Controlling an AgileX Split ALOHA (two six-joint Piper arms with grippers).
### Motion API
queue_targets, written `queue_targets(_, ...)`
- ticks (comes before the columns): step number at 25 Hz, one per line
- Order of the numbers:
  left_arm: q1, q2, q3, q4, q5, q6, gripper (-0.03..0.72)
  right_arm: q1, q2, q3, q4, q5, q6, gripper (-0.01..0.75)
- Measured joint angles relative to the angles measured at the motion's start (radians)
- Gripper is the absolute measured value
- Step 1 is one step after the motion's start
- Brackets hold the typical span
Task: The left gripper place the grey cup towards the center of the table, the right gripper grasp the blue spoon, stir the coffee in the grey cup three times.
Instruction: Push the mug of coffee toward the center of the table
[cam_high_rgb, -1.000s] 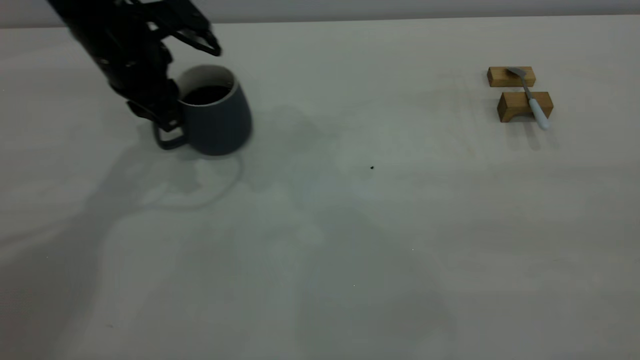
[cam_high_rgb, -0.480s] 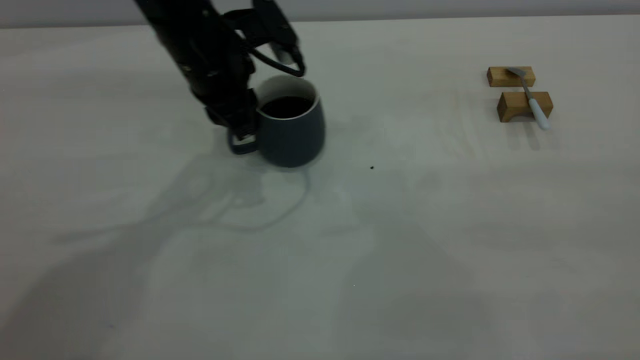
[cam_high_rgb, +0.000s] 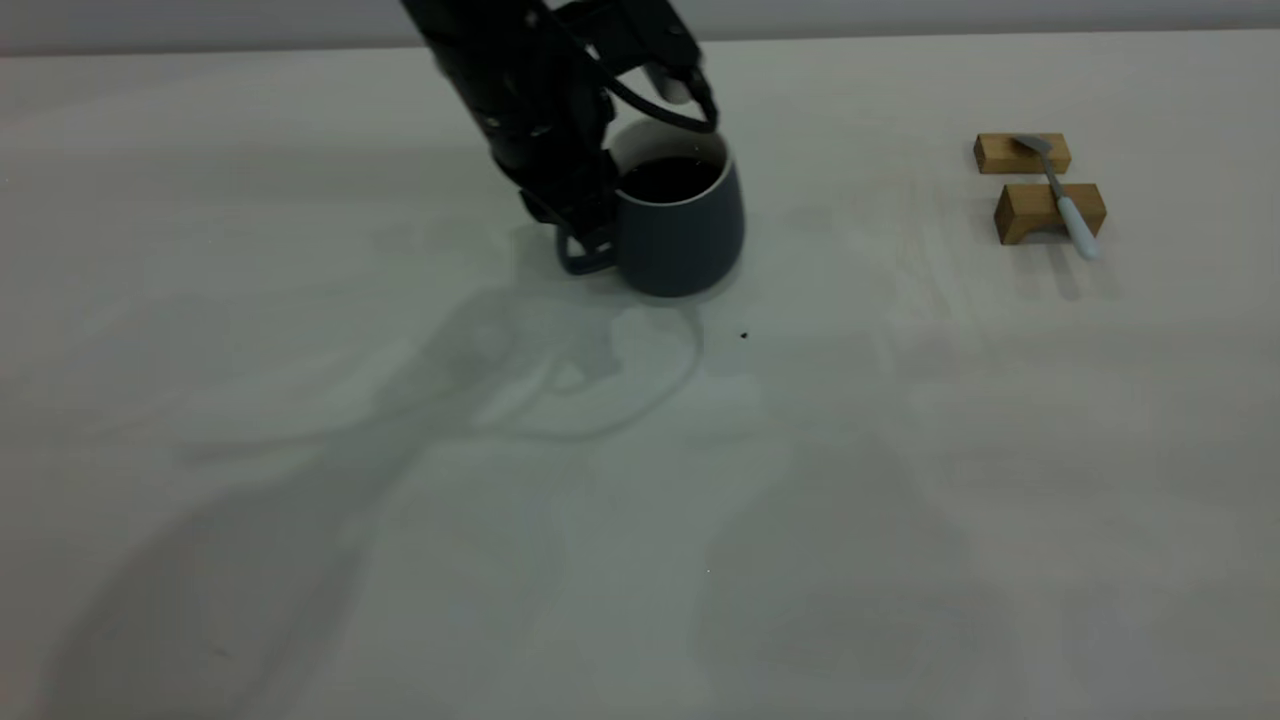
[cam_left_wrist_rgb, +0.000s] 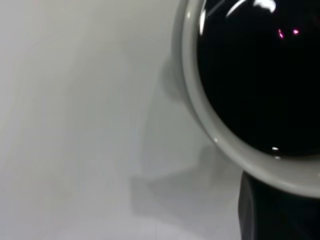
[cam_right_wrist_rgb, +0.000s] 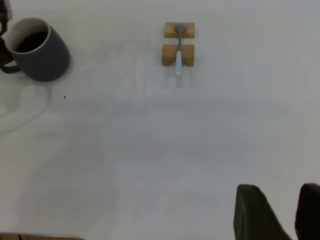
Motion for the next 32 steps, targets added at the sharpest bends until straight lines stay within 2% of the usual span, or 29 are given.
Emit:
queue_targets(6,-0.028,0.009,-0.011,-0.032,-0.004,0.0,0.206,0.0,0.0,0.0,0.0,0.0,0.0,0.242)
queue_targets(15,-0.027,0.009,-0.012,-0.027,-0.001,0.017,0.206,0.0,0.0,0.0,0.001,0.0,0.0,0.242)
queue_targets(21,-0.029,0.009,-0.016,-0.026,0.007,0.022,0.232,0.0,0.0,0.0,0.001,0.0,0.0,0.242)
queue_targets(24,-0.029,0.01,-0.017,-0.026,0.016,0.022,0.276,0.0,0.0,0.0,0.001,0.0,0.0,0.242)
queue_targets(27,-0.029,0.013,-0.017,-0.026,0.026,0.023,0.359,0.0,0.0,0.0,0.001,0.0,0.0,0.242)
queue_targets(32,-0.029,0.012,-0.017,-0.026,0.031,0.022,0.554,0.0,0.0,0.0,0.001,0.0,0.0,0.242)
